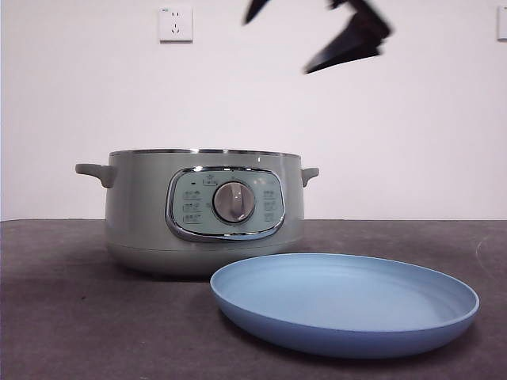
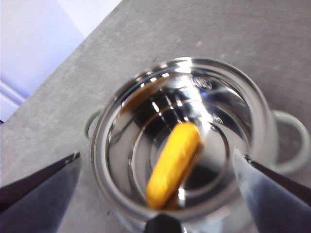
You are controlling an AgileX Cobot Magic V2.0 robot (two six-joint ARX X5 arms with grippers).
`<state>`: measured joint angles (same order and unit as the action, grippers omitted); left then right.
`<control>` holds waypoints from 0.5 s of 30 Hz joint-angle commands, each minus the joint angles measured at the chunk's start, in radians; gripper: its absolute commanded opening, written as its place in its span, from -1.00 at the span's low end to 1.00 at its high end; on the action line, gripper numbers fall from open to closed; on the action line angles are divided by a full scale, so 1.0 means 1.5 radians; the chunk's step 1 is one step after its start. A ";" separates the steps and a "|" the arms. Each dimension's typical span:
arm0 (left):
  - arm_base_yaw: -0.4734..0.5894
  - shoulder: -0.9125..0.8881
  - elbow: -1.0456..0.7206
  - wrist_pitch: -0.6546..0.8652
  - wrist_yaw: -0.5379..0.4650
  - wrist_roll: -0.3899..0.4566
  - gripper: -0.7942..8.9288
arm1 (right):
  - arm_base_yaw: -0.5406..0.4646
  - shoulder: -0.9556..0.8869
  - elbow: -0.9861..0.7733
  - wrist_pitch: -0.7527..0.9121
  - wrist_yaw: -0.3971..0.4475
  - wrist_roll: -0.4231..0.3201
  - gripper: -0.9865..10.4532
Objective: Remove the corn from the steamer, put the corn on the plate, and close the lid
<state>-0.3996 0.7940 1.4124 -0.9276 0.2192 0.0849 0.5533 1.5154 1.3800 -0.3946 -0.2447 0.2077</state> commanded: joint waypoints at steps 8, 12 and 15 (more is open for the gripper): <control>0.002 -0.055 0.012 -0.027 -0.023 -0.004 -0.85 | 0.068 0.290 0.318 -0.141 0.123 -0.012 0.16; 0.002 -0.055 0.012 -0.047 -0.023 -0.004 -0.85 | 0.083 0.390 0.375 -0.153 0.165 -0.013 0.16; 0.002 -0.055 0.012 -0.047 -0.023 -0.004 -0.85 | 0.086 0.433 0.375 -0.157 0.169 -0.012 0.16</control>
<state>-0.3992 0.7223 1.4128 -1.0466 0.1818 0.0849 0.6804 2.1567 1.9427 -0.6342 0.0048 0.1944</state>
